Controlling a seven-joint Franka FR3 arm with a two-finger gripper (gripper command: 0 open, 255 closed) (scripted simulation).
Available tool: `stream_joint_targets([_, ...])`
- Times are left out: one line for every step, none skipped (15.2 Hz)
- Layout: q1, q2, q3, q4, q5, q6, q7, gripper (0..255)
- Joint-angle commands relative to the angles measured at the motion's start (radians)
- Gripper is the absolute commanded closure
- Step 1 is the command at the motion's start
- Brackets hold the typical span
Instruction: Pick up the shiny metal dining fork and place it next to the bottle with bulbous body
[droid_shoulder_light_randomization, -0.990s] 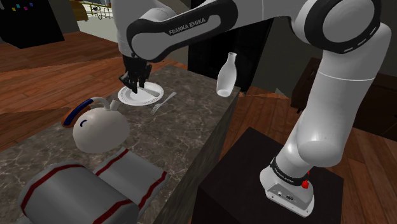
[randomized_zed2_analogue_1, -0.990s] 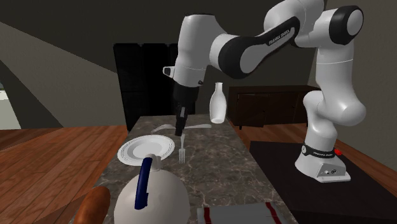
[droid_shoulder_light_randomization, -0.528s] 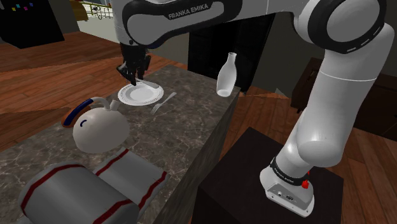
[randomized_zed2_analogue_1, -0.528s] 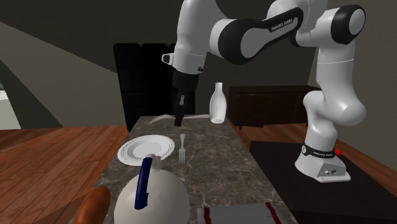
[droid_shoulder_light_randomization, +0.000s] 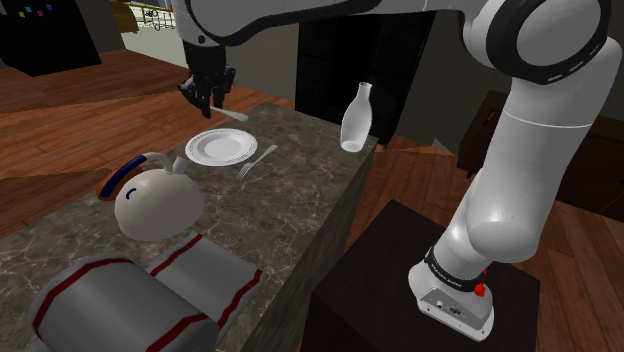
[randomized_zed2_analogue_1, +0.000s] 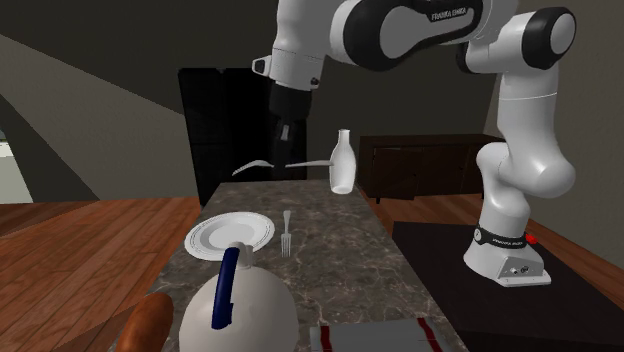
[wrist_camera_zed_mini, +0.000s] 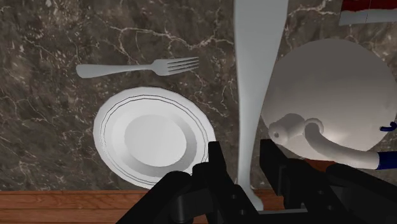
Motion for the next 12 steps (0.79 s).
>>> stream_joint_targets([0.001,-0.002,0.001,0.022,0.002,-0.024,-0.003,255])
stream_joint_targets([0.002,-0.001,0.001,0.037,0.002,-0.038,-0.006,255])
stream_joint_targets([0.003,0.0,0.002,0.051,0.003,-0.051,-0.008,255])
stream_joint_targets([0.004,0.001,0.002,0.066,0.003,-0.065,-0.01,255])
stream_joint_targets([0.005,0.003,0.003,0.082,0.003,-0.079,-0.012,255])
stream_joint_targets([0.006,0.004,0.003,0.097,0.004,-0.093,-0.013,255])
stream_joint_targets([0.007,0.006,0.003,0.114,0.003,-0.107,-0.015,255])
stream_joint_targets([0.008,0.009,0.004,0.13,0.003,-0.121,-0.017,255])
stream_joint_targets([0.009,0.012,0.004,0.147,0.003,-0.135,-0.019,255])
stream_joint_targets([0.01,0.015,0.005,0.165,0.002,-0.15,-0.021,255])
stream_joint_targets([0.012,0.018,0.005,0.183,0.002,-0.165,-0.022,255])
stream_joint_targets([0.013,0.022,0.006,0.201,0.001,-0.179,-0.024,255])
